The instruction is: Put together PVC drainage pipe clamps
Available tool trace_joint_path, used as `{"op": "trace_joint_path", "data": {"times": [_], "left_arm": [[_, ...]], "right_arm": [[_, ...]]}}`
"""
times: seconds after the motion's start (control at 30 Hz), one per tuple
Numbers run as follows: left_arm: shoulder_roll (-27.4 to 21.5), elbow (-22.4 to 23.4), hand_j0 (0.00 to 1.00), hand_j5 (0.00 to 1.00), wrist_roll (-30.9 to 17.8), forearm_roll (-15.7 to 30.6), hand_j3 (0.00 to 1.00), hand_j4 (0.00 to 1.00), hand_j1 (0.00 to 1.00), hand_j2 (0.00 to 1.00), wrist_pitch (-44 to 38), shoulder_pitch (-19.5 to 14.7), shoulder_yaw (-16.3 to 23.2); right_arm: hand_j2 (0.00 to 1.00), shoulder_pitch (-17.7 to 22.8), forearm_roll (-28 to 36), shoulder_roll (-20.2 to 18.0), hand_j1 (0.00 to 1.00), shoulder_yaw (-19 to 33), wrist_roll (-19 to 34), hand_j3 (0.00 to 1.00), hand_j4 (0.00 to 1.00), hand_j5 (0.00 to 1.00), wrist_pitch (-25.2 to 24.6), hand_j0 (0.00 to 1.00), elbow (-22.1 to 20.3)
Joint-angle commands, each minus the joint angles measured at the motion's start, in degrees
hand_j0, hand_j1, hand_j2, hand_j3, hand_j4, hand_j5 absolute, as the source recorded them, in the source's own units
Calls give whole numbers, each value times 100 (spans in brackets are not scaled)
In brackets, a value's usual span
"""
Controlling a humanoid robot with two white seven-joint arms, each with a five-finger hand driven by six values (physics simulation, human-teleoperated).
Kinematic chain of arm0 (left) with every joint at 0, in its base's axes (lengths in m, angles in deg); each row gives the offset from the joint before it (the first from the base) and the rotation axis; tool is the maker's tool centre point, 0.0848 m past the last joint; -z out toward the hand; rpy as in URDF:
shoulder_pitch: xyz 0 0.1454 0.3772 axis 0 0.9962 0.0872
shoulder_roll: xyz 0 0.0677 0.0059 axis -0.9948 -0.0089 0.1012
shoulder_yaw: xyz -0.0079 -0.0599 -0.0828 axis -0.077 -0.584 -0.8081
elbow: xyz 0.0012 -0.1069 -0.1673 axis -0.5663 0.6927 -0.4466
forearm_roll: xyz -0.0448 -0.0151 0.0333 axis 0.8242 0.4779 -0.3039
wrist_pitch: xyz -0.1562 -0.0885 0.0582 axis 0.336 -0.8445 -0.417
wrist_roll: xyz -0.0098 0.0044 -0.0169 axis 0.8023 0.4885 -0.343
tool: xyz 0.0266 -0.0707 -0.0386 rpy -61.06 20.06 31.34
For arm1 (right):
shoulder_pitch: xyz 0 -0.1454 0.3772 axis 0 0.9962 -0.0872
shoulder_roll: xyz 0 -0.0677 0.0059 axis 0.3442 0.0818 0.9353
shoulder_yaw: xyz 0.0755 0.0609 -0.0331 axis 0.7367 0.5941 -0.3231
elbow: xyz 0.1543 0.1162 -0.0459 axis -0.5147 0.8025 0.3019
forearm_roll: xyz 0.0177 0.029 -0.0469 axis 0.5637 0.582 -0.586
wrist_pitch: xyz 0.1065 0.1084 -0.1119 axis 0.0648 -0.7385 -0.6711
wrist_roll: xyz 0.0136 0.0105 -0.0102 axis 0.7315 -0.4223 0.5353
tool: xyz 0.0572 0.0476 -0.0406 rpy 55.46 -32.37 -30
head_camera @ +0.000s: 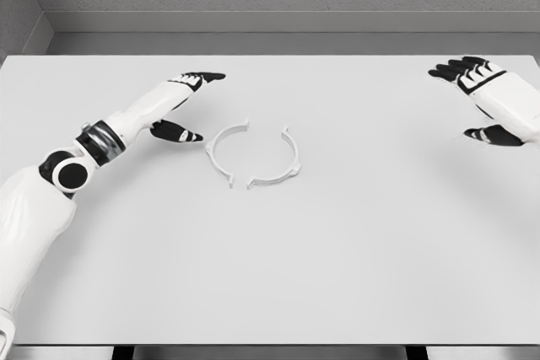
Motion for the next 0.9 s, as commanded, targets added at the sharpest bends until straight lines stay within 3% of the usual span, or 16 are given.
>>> {"op": "trace_joint_path", "data": {"times": [0.0, 0.87], "left_arm": [[-15, -18, 100, 100, 3, 49, 100, 100, 100, 100, -5, 0, 5], [29, -335, 100, 100, 3, -91, 100, 100, 100, 100, -5, 246, 66]], "right_arm": [[100, 0, 63, -17, 100, 379, -5, 100, 100, 100, -8, 100, -46], [100, 9, 72, 176, 100, 361, -14, 100, 100, 100, -8, 100, -99]]}}
